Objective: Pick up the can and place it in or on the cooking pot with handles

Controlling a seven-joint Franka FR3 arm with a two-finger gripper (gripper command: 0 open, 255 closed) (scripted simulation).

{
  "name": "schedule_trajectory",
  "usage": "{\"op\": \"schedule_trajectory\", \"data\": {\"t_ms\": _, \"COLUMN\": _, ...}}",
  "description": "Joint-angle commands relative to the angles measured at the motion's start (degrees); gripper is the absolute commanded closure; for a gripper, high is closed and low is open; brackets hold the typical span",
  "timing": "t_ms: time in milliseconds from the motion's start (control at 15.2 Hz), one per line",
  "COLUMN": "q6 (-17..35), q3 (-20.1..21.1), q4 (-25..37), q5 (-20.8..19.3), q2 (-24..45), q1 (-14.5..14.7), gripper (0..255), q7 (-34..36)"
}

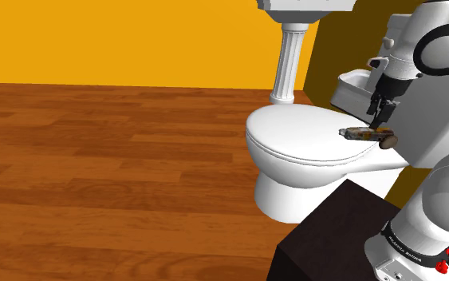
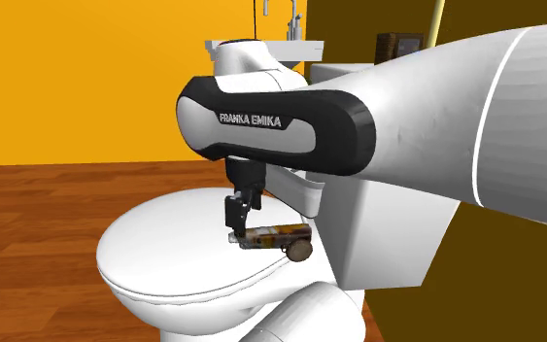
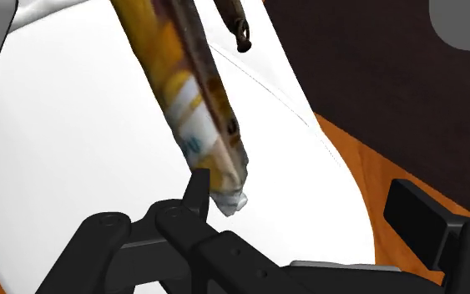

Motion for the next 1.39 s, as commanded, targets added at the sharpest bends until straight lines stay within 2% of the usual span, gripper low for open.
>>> {"op": "schedule_trajectory", "data": {"t_ms": 0, "q6": 3.6, "q3": -4.6, "q4": -1.4, "q5": -4.1, "q2": 0.3, "q1": 0.1, "gripper": 0, "q7": -6.2}}
{"op": "schedule_trajectory", "data": {"t_ms": 330, "q6": 11.8, "q3": -15.9, "q4": -1.8, "q5": -12.2, "q2": 3.5, "q1": 1.7, "gripper": 0, "q7": -19.3}}
{"op": "schedule_trajectory", "data": {"t_ms": 858, "q6": 18.7, "q3": -20.3, "q4": -5.1, "q5": -15.7, "q2": 7.0, "q1": 1.8, "gripper": 0, "q7": -18.5}}
{"op": "schedule_trajectory", "data": {"t_ms": 1320, "q6": 18.7, "q3": -20.3, "q4": -5.1, "q5": -15.7, "q2": 7.0, "q1": 1.8, "gripper": 0, "q7": -18.5}}
